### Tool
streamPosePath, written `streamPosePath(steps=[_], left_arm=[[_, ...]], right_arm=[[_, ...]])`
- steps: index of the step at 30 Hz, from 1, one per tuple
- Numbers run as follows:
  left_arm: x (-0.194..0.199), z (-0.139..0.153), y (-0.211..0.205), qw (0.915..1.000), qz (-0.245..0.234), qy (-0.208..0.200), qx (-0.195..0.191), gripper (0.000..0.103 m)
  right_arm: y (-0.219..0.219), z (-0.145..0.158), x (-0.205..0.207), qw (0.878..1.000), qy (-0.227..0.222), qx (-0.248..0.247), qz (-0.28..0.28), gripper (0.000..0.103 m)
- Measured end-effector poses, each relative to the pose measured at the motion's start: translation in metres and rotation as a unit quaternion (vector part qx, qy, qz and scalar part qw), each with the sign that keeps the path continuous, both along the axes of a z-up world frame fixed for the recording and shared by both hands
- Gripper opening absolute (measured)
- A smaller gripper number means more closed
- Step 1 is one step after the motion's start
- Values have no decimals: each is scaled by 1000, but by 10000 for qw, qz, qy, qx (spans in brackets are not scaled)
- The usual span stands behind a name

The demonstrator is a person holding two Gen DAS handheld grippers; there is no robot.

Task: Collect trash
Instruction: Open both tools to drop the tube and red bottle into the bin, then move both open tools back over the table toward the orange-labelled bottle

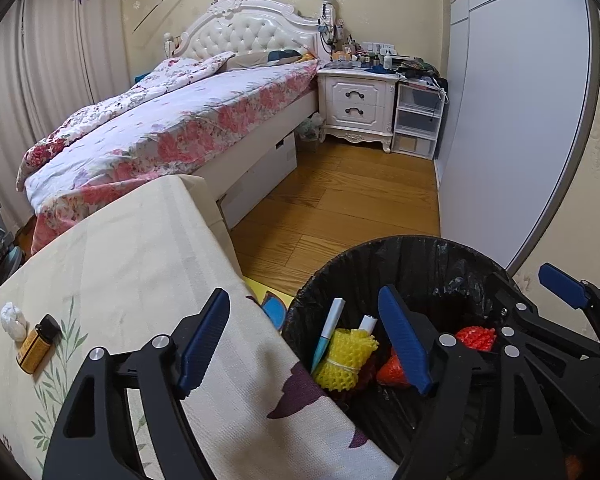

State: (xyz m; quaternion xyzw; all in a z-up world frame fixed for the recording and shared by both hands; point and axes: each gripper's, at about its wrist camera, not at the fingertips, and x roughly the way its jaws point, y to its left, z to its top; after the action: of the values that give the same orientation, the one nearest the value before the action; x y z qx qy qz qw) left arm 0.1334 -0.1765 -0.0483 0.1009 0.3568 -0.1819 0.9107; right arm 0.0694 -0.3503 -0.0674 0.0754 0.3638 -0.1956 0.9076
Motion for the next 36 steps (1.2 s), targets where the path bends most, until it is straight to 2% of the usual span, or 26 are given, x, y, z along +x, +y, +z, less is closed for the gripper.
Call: streamPosePath(steps=[11,25,36], left_arm=[[-9,3,53,9990,443,1,79,76],[-21,0,156,9904,1371,146,126,76],[3,-1,196,9858,1657,31,270,76]], right_arm=[[27,8,-6,9993,8,178,343,67],[118,18,3,9896,88,237,1413,67],[179,11,31,9793,357,182,1982,67]])
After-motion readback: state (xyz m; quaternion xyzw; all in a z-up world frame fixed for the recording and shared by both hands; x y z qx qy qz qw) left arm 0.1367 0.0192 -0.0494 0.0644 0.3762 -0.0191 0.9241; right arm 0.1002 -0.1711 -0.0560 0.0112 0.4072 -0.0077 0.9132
